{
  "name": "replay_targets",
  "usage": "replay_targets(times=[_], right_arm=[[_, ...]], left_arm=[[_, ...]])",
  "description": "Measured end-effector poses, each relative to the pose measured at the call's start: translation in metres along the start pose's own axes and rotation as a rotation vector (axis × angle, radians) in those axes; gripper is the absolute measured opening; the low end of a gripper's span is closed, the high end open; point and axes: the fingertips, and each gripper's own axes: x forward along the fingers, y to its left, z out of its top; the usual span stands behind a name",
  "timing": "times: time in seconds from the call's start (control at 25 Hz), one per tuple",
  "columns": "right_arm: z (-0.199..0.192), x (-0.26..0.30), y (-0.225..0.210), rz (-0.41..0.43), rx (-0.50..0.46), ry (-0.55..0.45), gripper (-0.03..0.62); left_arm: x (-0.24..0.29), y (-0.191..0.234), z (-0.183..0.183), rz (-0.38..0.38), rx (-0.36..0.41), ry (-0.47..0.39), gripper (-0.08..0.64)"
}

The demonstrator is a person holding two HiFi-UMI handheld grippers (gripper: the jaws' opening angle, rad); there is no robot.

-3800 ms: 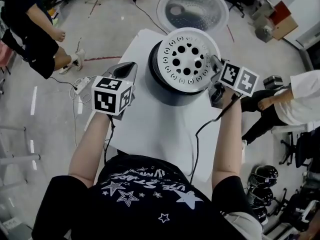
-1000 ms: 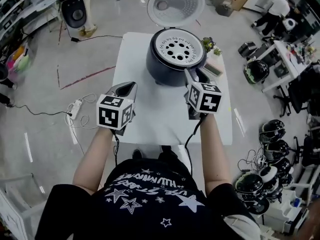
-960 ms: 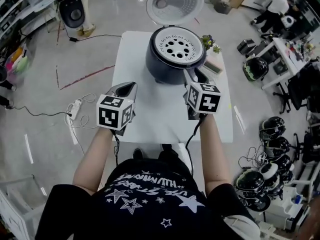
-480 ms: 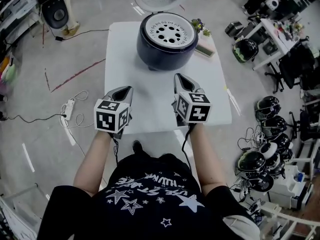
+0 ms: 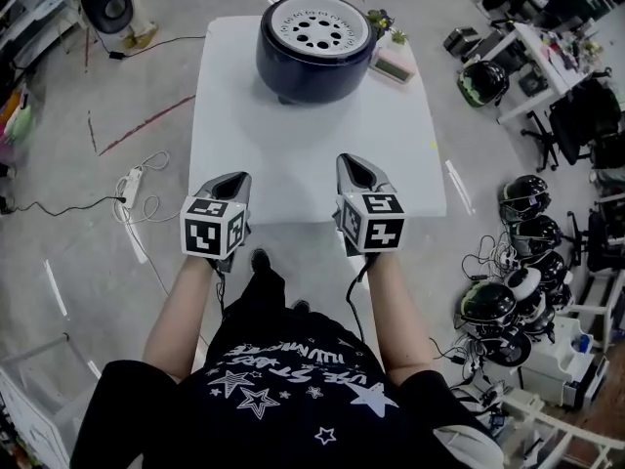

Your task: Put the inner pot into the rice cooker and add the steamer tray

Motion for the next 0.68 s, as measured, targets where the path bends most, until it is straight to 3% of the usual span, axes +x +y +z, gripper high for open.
replay_targets(times=[0.68], right_arm=[[-0.075,-0.111,-0.021,0.021,0.062,0.004,0.026]], left_arm=[[-0.057,-0.097,-0.063,0.028,-0.02,0.009,0.002]])
